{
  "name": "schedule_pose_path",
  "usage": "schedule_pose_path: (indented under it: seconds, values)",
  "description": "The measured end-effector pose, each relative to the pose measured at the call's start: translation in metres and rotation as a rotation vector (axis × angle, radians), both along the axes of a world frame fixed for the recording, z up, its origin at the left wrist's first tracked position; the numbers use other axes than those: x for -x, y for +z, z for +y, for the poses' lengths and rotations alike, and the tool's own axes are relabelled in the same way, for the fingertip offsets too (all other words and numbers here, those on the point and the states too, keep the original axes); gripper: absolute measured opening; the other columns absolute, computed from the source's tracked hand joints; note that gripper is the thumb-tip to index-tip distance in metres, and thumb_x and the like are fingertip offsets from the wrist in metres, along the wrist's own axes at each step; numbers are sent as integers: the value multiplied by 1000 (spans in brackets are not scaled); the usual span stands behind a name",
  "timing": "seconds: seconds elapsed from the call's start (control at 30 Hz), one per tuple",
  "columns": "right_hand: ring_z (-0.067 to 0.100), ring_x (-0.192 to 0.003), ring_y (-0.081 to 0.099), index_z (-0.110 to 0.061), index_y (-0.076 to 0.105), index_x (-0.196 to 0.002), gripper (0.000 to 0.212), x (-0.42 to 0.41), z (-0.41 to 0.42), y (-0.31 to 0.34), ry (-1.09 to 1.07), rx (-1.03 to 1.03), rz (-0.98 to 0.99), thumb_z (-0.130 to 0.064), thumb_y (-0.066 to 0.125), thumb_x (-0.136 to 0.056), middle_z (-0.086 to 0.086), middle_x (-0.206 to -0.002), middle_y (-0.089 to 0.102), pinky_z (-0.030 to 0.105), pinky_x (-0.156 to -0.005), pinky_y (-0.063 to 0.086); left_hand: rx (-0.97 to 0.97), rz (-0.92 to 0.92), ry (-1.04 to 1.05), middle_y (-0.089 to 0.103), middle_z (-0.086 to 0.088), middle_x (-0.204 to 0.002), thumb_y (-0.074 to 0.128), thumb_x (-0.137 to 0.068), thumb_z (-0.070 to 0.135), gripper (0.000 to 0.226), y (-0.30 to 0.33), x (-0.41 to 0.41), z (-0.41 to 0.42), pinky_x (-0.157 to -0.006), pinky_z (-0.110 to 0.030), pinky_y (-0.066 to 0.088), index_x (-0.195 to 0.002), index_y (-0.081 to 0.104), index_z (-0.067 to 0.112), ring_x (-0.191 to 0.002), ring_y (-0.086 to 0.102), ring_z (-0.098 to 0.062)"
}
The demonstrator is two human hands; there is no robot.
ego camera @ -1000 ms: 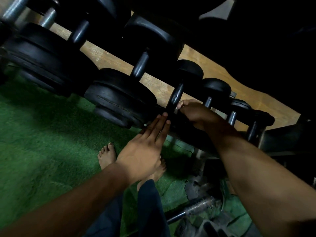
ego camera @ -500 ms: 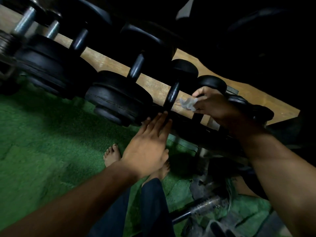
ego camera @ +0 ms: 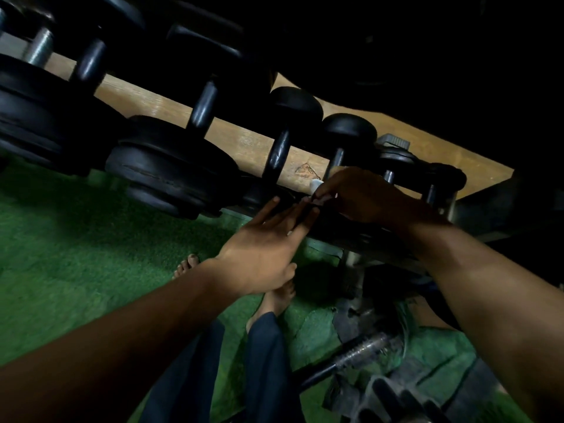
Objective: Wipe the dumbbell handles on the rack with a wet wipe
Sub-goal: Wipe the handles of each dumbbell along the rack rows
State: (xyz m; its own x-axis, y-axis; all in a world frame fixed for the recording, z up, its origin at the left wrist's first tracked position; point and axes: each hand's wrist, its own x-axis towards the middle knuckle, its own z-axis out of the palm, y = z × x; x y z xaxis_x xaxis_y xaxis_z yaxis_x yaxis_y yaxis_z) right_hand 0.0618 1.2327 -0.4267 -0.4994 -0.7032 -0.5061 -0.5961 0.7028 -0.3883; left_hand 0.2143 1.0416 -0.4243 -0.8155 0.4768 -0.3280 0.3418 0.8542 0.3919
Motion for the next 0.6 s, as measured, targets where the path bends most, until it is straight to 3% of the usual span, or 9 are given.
schedule_pose_path:
  seconds: [0.13, 0.27, 0.33, 0.4, 0.43, 0.53, 0.6]
  values:
    - [27, -96, 65, -29, 75, -107, 39, 4, 0, 4, -14, -45, 240, -40, 40, -94, 5, -105, 69, 41, -83, 51, -11, -20, 3, -8, -14, -171, 59, -91, 46, 104, 1, 0, 0, -127, -42, -6, -162, -9, 12, -158, -1, -20]
    - [23, -94, 60, -31, 74, -105, 33, -7, -2, 11, 52, -32, 154, -41, 44, -95, 1, -97, 62, 37, -78, 47, -17, -33, -10, -9, -15, -170, 57, -92, 47, 104, -2, 1, -1, -126, -41, -11, -161, -12, 12, -158, -2, -21]
    - [24, -97, 56, -34, 72, -110, 33, -8, 1, 11, 13, -61, 273, -42, 43, -94, 2, -100, 60, 41, -80, 43, -18, -30, -9, -10, -15, -170, 57, -92, 46, 104, -2, 0, -1, -126, -41, -11, -161, -13, 11, -158, -4, -21]
    - [27, -96, 57, -31, 70, -118, 27, -4, 5, 5, -57, -127, 454, -32, 57, -95, 6, -104, 60, 43, -79, 47, -15, -47, -7, -15, -15, -169, 55, -94, 47, 103, -2, 0, 0, -125, -42, -14, -161, -16, 12, -158, -9, -22]
    - [28, -95, 59, -28, 70, -119, 27, -4, 5, 2, -68, -130, 467, -30, 57, -95, 7, -104, 61, 42, -78, 48, -13, -53, -9, -15, -15, -169, 54, -94, 47, 103, -3, -1, 1, -125, -43, -14, -160, -16, 12, -158, -10, -22]
    - [26, -97, 59, -27, 72, -115, 47, -13, -6, 5, 7, -63, 254, -45, 35, -94, 6, -106, 62, 39, -78, 47, -25, -28, -15, -9, -18, -170, 57, -92, 46, 104, -4, 0, 1, -126, -44, -11, -162, -10, 9, -158, -3, -24]
    - [26, -99, 59, -29, 72, -114, 43, -14, -6, 5, -21, -51, 256, -44, 37, -94, 5, -106, 61, 42, -80, 50, -30, -35, -14, -10, -17, -170, 56, -92, 46, 103, -3, 0, 1, -125, -43, -13, -161, -11, 9, -158, -4, -23]
